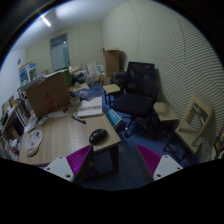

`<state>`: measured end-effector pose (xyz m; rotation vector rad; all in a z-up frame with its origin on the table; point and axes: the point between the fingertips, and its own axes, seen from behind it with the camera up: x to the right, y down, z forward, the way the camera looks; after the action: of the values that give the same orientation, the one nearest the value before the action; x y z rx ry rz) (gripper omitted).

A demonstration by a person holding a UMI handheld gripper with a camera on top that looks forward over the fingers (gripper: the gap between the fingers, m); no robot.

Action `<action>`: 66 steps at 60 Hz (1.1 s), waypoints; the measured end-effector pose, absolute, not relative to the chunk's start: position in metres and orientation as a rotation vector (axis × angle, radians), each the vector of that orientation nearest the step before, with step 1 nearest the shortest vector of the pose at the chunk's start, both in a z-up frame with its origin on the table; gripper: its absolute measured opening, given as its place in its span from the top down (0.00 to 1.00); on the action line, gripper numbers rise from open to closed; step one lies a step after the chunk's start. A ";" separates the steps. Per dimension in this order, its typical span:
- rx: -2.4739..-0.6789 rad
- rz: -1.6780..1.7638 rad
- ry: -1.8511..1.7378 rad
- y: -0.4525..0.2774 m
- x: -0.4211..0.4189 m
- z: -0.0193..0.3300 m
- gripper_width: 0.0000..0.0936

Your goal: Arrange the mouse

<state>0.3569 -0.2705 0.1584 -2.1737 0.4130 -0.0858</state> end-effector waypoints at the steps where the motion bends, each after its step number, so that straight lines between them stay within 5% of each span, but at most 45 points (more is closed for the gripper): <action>1: -2.174 -0.079 0.409 -0.270 0.355 0.158 0.10; 15: -2.199 0.034 0.298 -0.236 0.344 0.123 0.10; 44: -2.274 0.131 0.064 -0.115 0.300 -0.011 0.10; 66: -2.169 0.007 0.018 -0.021 0.290 -0.014 0.13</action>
<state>0.2902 -0.0206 -0.0140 -2.1695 0.0176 0.0068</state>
